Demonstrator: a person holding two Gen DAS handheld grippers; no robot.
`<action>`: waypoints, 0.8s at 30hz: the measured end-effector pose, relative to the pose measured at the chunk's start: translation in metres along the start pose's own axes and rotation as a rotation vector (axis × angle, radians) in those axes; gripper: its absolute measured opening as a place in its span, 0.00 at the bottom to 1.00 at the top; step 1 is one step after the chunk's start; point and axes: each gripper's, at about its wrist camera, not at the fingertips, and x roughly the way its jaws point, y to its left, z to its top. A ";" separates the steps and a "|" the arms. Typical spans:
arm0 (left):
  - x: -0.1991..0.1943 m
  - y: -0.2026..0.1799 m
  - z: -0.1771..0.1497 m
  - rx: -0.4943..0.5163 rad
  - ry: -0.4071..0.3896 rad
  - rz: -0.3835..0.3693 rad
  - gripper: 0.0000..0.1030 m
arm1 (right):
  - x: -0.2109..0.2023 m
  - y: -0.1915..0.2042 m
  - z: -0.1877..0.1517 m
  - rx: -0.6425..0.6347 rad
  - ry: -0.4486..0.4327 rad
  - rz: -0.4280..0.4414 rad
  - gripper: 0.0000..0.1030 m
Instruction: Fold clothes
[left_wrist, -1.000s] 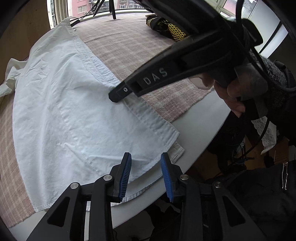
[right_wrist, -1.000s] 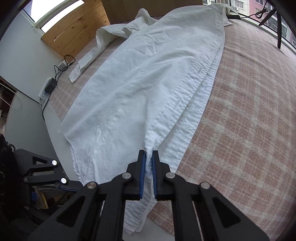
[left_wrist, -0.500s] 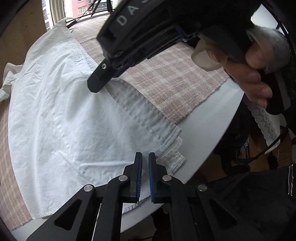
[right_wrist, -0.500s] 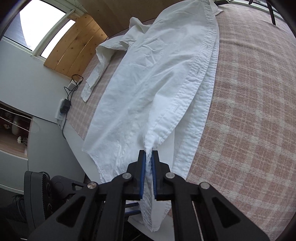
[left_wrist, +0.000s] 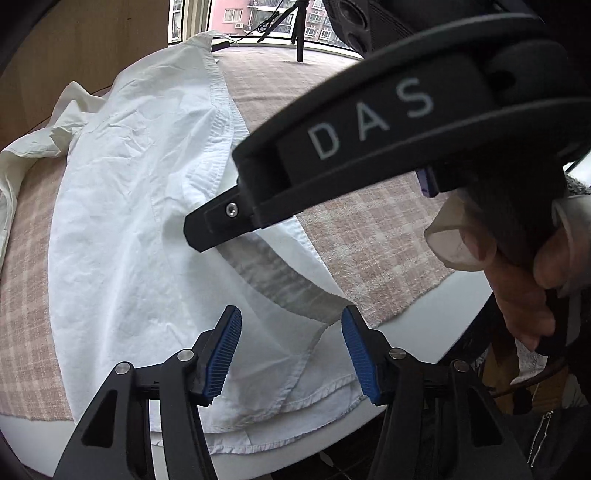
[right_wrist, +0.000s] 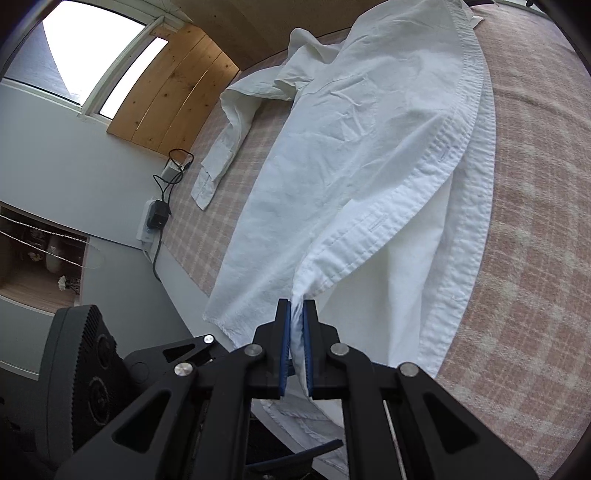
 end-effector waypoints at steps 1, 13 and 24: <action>-0.001 0.003 -0.001 -0.004 -0.007 -0.007 0.21 | 0.001 -0.001 0.000 0.012 0.009 0.041 0.07; -0.014 0.059 -0.020 -0.131 -0.012 -0.005 0.01 | -0.033 -0.083 0.030 0.167 -0.085 0.066 0.26; -0.047 -0.001 -0.034 0.042 -0.035 -0.002 0.20 | 0.017 -0.126 0.107 0.147 -0.053 0.027 0.26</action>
